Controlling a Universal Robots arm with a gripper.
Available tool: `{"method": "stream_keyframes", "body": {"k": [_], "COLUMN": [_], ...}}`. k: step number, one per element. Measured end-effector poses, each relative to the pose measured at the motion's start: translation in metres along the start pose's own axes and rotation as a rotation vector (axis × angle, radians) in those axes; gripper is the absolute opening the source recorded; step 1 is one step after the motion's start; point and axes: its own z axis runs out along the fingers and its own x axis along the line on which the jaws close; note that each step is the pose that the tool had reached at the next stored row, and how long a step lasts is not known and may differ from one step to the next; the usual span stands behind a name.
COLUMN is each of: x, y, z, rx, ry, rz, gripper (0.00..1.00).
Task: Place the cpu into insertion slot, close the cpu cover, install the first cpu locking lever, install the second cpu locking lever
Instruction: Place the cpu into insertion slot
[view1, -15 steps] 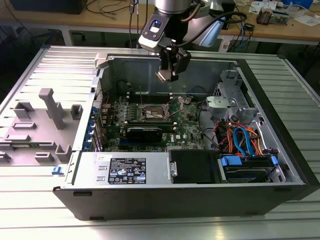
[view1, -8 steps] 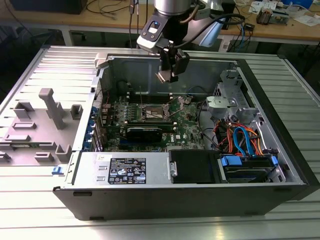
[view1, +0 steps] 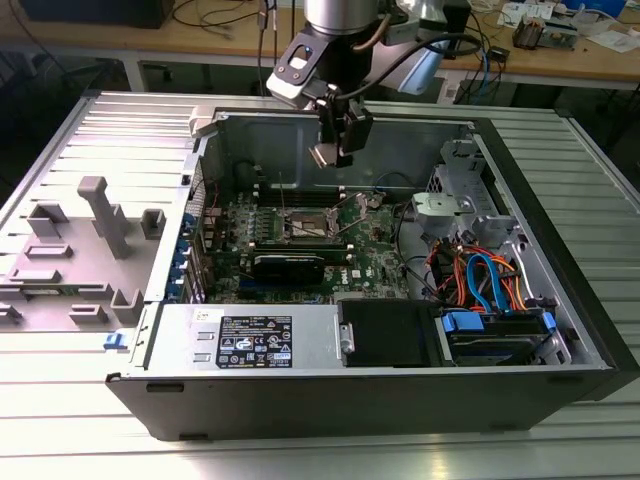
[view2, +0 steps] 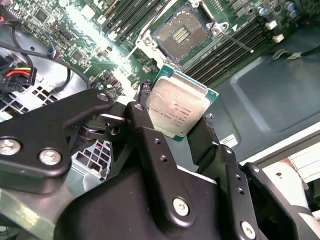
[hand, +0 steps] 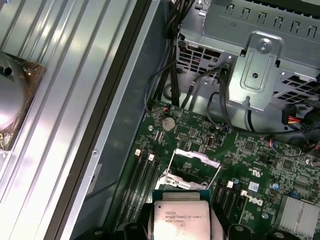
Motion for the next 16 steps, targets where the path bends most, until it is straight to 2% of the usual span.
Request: {"method": "stream_keyframes", "body": {"k": [5,9,13,16], "x": [0.0013,0.0013,0.0013,0.0012], "y": [-0.0039,-0.004,-0.0042,-0.0043], "z": [0.0008,0.0024,0.0035,0.0057], "rx": [0.0,-0.001,0.0194,0.0212], "ry": [-0.0009,-0.0052,-0.0003,-0.0019], "rz": [0.011,0.066,0.085,0.12], "gripper": [0.54,0.54,0.54,0.54]}}
